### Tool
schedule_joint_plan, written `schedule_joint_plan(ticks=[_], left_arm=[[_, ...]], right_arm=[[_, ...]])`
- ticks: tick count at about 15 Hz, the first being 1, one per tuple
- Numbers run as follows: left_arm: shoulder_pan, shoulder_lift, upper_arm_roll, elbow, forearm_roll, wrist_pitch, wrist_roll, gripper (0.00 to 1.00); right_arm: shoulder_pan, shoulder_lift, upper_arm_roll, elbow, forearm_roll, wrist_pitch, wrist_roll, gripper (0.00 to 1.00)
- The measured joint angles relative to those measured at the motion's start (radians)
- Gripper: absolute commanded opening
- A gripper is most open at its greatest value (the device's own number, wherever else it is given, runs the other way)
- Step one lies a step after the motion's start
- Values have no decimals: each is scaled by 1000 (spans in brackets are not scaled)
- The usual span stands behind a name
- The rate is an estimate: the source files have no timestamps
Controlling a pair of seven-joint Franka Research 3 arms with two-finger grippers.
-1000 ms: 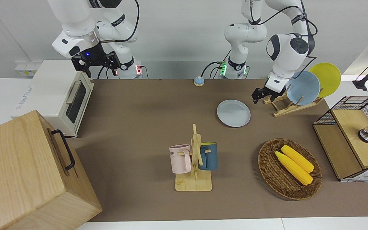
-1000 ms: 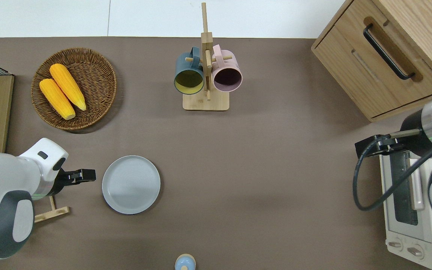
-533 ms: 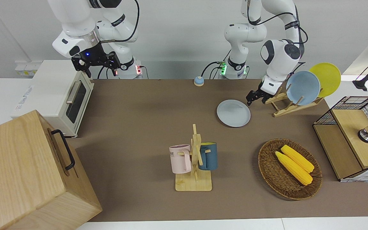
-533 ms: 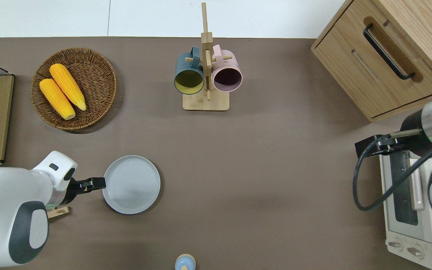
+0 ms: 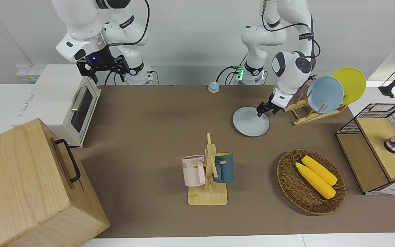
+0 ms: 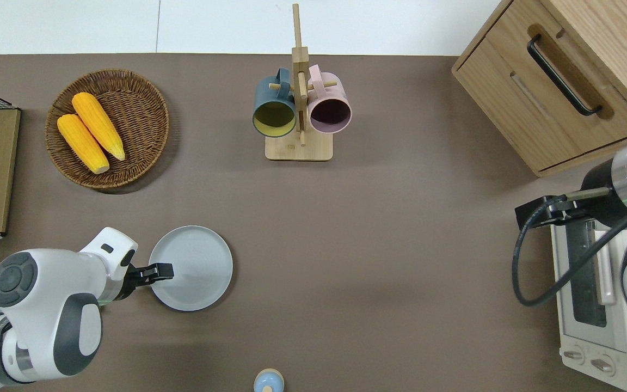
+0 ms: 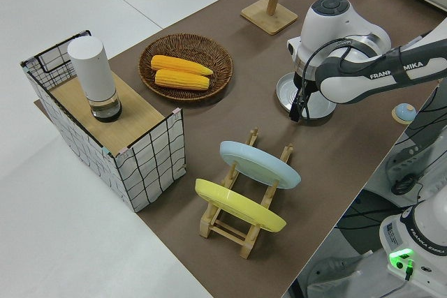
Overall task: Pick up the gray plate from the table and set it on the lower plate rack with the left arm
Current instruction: 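Grasp the rim of the gray plate with the left gripper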
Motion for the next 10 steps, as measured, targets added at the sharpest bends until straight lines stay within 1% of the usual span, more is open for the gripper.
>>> schedule_joint_plan(ticks=[1,2,3,10], left_arm=[[-4,11,0,0,0,9,-1,343],[-7,20,-1,0,0,13,-1,46],[-7,25,-1,0,0,14,-1,0],[-7,28,-1,2,0,14,1,0]], right_arm=[[0,0,0,0,0,0,0,983],[0,0,0,0,0,0,0,983],[0,0,0,0,0,0,0,983],[0,0,0,0,0,0,0,983]])
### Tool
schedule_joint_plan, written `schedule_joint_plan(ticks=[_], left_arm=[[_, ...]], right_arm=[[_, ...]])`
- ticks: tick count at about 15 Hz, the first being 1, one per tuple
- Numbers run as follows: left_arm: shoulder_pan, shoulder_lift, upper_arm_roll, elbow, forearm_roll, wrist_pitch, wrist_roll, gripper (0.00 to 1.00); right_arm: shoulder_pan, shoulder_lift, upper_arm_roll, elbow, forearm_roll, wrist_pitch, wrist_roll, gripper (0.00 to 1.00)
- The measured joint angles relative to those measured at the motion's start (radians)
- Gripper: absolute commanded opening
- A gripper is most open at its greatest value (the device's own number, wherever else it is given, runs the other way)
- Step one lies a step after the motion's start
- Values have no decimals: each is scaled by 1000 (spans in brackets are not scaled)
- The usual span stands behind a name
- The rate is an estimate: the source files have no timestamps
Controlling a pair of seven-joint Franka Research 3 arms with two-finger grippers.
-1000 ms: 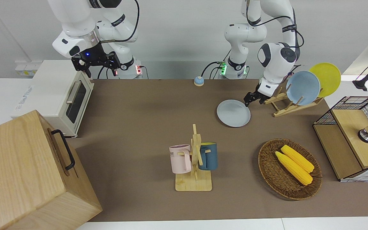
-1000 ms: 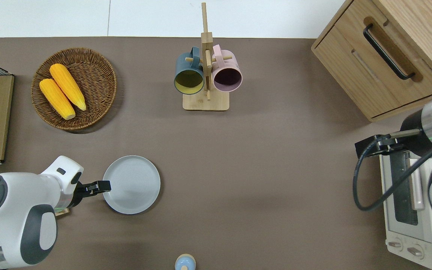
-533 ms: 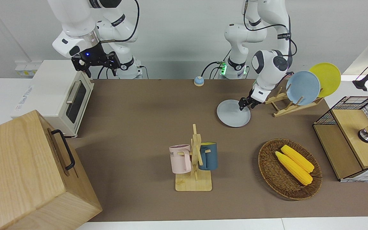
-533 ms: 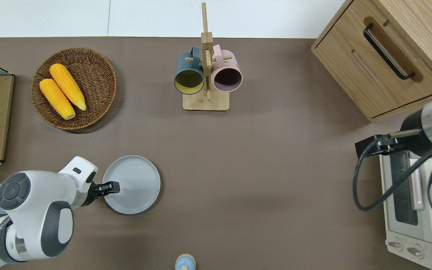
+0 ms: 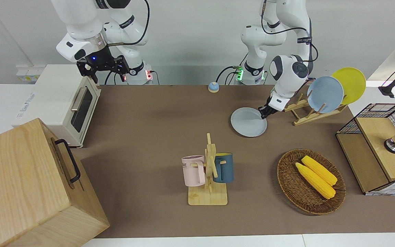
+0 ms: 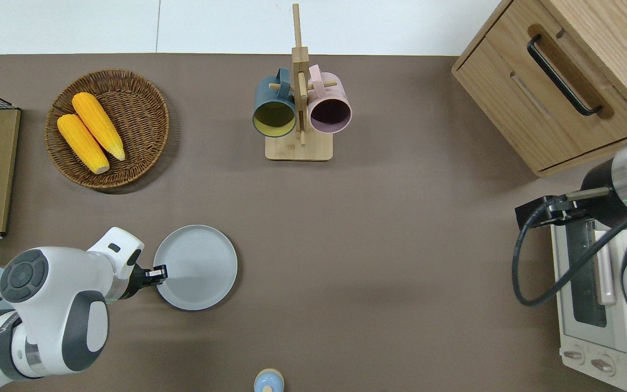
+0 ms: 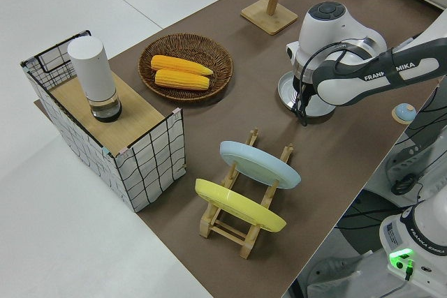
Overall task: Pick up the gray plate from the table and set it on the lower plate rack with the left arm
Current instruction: 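Grasp the rim of the gray plate with the left gripper, then lift the gray plate and carry it toward the wooden plate rack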
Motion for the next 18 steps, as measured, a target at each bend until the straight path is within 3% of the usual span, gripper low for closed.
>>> schedule_joint_plan(ticks=[10,18], left_arm=[[0,-7,-1,26,0,-9,1,0],[4,-51,18,240,52,-350,0,0]], right_arm=[[0,0,0,0,0,0,0,983],[0,0,0,0,0,0,0,983]])
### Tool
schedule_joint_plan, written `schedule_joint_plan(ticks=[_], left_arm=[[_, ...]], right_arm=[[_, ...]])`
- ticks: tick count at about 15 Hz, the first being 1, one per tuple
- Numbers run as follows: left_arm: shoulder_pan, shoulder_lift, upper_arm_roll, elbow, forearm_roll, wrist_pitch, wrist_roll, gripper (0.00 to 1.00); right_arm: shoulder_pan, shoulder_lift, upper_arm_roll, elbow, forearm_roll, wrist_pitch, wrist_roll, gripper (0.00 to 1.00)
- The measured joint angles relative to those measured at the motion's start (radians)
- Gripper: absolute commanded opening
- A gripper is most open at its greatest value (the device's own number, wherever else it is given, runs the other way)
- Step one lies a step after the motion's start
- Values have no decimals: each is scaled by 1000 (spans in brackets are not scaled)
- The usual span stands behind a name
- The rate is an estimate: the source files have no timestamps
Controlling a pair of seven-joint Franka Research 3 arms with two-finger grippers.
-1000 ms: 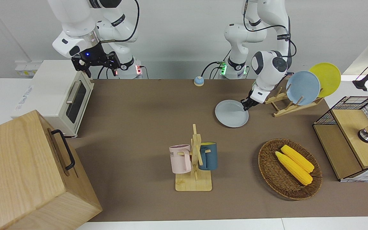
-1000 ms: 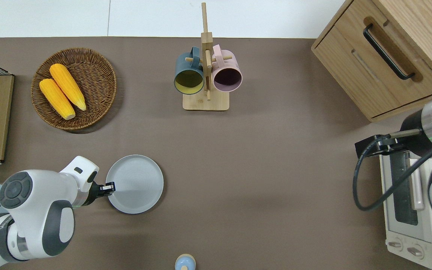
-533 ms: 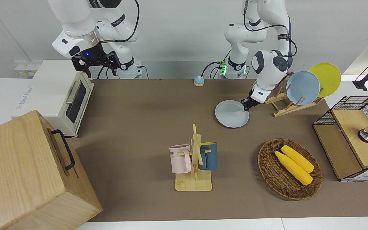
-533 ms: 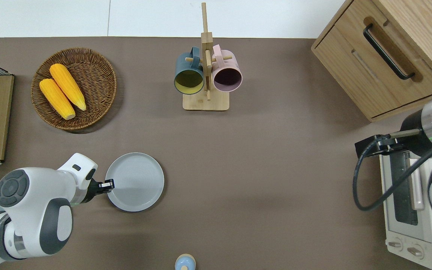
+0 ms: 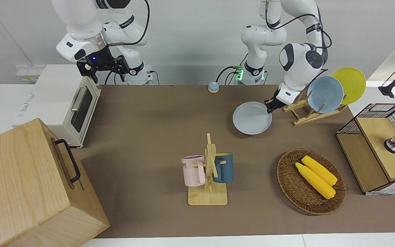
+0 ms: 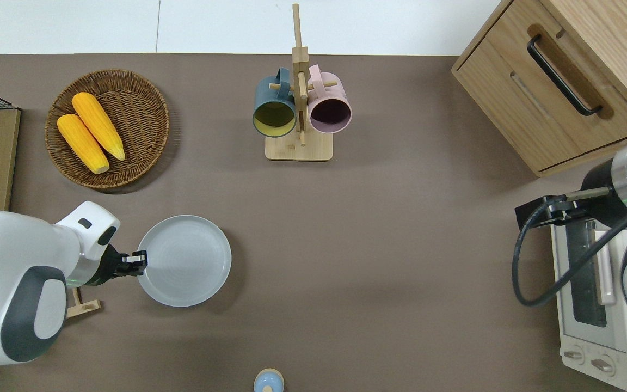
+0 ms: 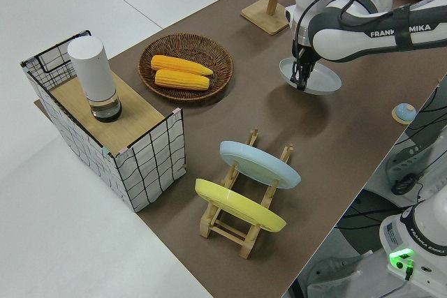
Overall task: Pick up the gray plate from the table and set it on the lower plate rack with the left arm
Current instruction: 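Lift the gray plate and carry it toward the wooden plate rack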
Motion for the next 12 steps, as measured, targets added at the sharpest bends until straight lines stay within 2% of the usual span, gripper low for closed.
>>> schedule_joint_plan(ticks=[3,5,9,12], left_arm=[[2,-23,17,128,98,-211,-1,0],[3,-36,18,172,222,-312,-32,0],[4,-59,14,195,458,-423,-121,0],[4,-68,10,197,615,-453,-149,0]], right_arm=[[0,0,0,0,0,0,0,983],[0,0,0,0,0,0,0,983],[0,0,0,0,0,0,0,983],[0,0,0,0,0,0,0,983]])
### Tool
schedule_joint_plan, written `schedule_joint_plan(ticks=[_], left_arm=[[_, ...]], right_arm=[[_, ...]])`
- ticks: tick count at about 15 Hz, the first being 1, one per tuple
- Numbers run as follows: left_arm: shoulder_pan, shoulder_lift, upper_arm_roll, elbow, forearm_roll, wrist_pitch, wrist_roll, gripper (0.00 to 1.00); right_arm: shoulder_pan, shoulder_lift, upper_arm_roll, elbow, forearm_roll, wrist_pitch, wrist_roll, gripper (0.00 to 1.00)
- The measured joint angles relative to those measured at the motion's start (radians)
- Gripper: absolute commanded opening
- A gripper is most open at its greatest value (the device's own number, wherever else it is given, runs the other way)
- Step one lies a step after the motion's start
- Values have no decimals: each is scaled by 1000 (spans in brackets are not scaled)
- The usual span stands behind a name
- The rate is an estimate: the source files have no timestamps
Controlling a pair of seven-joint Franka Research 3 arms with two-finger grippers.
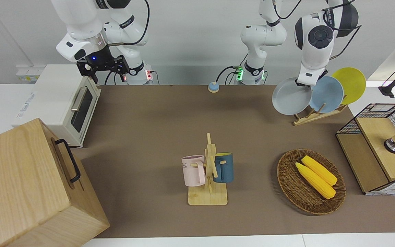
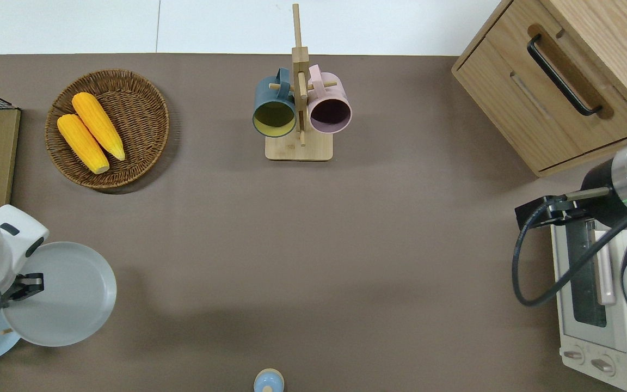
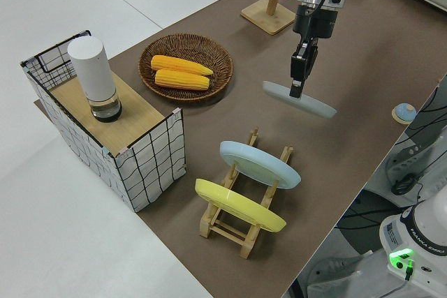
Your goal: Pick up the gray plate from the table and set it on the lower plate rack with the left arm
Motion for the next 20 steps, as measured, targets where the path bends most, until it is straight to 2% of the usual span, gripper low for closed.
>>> schedule_joint_plan(ticks=[4,7,20], left_arm=[[1,0,0,1,180,-31,-27,0],[1,0,-24,2,288,-70,-52,0],[1,35,-35,-49,298,-74,-236,0]], right_arm=[[0,0,0,0,0,0,0,983],[0,0,0,0,0,0,0,983],[0,0,0,0,0,0,0,983]])
